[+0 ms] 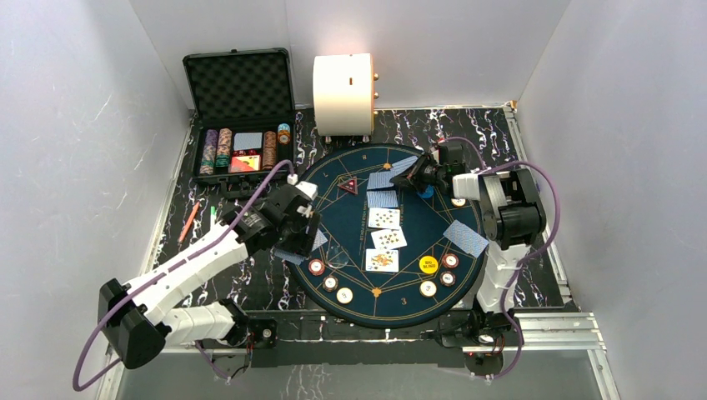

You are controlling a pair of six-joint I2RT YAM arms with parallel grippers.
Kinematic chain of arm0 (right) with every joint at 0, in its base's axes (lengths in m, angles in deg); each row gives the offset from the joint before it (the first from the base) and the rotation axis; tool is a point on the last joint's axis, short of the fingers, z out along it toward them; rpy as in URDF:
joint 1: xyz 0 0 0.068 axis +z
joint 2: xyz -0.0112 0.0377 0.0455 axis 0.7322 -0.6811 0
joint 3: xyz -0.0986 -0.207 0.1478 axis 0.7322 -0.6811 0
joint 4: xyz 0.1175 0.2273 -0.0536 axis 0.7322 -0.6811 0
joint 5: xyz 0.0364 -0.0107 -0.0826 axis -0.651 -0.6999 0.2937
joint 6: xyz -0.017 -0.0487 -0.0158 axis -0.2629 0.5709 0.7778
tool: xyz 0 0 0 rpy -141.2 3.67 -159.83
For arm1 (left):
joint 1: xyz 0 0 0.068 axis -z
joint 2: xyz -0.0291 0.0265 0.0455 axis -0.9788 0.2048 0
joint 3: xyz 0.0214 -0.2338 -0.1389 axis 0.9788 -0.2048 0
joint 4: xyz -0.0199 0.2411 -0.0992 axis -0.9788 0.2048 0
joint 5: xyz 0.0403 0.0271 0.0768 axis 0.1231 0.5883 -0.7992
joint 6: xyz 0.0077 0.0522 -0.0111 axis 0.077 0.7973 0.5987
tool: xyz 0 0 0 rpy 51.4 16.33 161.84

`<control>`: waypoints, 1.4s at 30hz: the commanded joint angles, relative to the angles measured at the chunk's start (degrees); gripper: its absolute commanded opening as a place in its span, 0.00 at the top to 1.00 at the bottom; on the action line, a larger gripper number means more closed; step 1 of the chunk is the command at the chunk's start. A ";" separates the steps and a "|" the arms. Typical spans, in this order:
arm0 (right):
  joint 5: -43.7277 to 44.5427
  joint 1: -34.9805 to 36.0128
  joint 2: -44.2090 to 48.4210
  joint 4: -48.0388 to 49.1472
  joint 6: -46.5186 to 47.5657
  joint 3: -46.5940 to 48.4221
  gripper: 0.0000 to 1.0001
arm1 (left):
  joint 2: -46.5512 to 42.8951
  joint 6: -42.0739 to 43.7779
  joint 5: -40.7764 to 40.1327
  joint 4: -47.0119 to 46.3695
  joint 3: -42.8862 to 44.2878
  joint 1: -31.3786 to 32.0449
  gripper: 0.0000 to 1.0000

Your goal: Distribute texas hold em gaming equipment

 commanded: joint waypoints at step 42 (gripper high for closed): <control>5.60 -2.01 20.81 -36.45 35.06 8.20 0.17 | -4.50 -18.00 -8.71 -10.98 -17.47 -20.45 1.00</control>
